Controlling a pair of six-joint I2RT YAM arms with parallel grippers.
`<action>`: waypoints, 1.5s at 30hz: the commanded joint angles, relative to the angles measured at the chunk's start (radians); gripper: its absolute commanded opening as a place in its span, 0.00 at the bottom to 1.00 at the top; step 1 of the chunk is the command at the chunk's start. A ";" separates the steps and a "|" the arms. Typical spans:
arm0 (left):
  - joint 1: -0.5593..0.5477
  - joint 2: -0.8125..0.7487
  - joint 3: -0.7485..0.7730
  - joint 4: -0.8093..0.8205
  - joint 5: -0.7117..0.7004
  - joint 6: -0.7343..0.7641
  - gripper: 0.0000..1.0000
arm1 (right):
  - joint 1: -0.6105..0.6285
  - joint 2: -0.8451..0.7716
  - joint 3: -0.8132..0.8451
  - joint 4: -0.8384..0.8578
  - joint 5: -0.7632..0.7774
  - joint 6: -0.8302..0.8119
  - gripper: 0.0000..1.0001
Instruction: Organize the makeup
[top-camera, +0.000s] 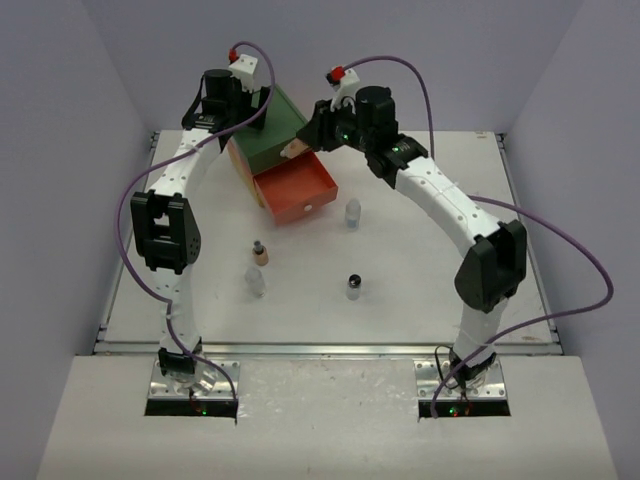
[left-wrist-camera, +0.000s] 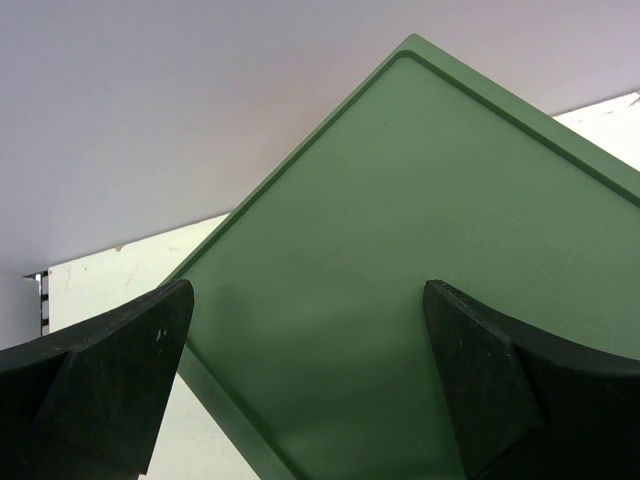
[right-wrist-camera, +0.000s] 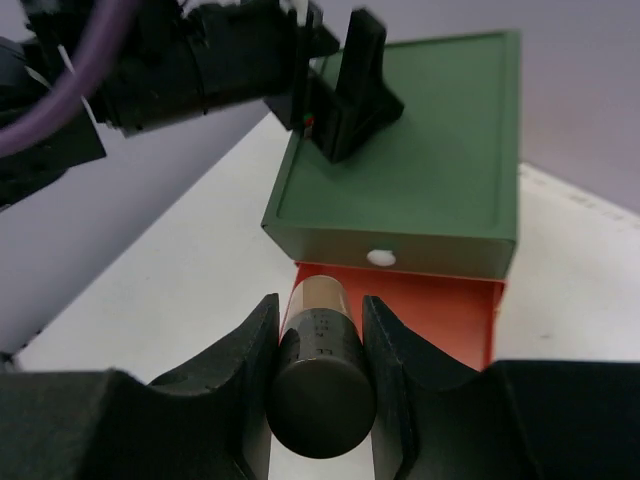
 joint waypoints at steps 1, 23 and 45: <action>0.002 0.021 -0.007 -0.095 -0.013 0.023 1.00 | 0.001 0.146 0.037 0.075 -0.168 0.165 0.00; 0.003 0.036 0.003 -0.096 -0.014 0.017 1.00 | -0.006 0.225 0.105 -0.097 0.070 -0.006 0.63; 0.002 0.051 0.011 -0.102 0.003 -0.009 1.00 | 0.340 0.177 0.082 -0.243 -0.016 -0.280 0.57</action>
